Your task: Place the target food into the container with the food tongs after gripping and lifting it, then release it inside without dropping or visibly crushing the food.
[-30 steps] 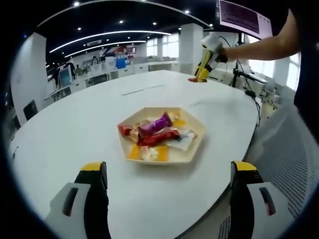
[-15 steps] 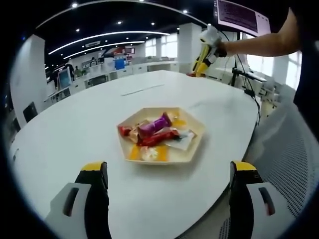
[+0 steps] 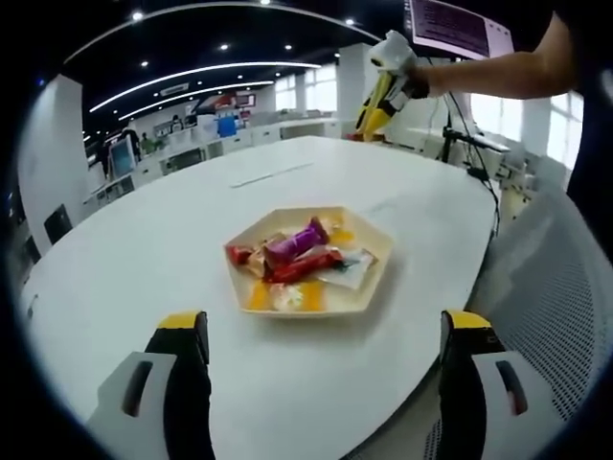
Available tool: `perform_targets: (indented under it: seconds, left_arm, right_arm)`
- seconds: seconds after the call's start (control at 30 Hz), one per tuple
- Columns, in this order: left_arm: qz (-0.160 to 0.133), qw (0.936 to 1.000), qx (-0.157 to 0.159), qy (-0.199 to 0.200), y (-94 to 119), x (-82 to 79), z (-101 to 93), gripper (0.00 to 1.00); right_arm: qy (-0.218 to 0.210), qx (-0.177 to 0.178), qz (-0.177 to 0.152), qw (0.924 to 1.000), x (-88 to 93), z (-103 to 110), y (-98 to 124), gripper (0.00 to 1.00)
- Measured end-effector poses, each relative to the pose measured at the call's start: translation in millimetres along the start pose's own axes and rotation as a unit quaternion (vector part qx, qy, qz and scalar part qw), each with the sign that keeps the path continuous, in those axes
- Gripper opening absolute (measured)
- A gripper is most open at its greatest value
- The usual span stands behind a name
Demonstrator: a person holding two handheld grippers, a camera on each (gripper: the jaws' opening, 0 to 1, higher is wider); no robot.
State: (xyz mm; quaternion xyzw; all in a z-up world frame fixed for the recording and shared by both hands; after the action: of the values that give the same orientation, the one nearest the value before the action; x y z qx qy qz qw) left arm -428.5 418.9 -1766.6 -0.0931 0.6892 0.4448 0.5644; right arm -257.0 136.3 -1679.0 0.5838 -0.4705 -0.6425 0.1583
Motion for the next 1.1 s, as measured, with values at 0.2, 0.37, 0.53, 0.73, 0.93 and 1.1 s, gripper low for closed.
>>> perform_targets:
  seconds: [0.2,0.37,0.53,0.73,0.93,1.1]
  left_arm:
    - [0.004,0.9999,0.007,-0.007,-1,1.3,-2.7,0.96]
    - [0.007,0.9999,0.008,-0.011,-1,2.1,-3.1,0.95]
    - [0.005,0.9999,0.006,-0.013,-1,1.8,-2.0,0.95]
    - [0.000,0.9999,0.004,-0.014,1,0.2,-1.8,0.95]
    - [-0.003,0.9999,0.000,-0.013,1,-0.6,-0.5,0.94]
    - [-0.003,0.9999,-0.002,-0.014,2,-1.1,0.1,0.94]
  right_arm:
    - [0.003,-0.013,-0.011,0.9999,-25.6,23,-11,0.24]
    - [0.014,-0.025,-0.017,0.9994,-42.7,45,-24,0.24]
    - [0.023,-0.037,-0.020,0.9988,-59.6,63,-34,0.24]
    - [0.041,-0.045,-0.023,0.9979,-79.7,77,-45,0.24]
    - [0.050,-0.053,-0.027,0.9970,-101.2,81,-51,0.24]
    - [0.058,-0.060,-0.027,0.9961,-111.4,85,-61,0.24]
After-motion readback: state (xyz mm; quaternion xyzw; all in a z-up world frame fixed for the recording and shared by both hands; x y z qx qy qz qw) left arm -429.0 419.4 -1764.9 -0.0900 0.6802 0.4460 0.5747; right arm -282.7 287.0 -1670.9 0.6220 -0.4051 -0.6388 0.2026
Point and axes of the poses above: the point that each gripper's makers call its tool centre point, and the gripper's own axes: y roughly backward along the fingers, z roughly to its left, x roughly out of its underside, the point moved 3 cm from there along y, roughly backward along the fingers
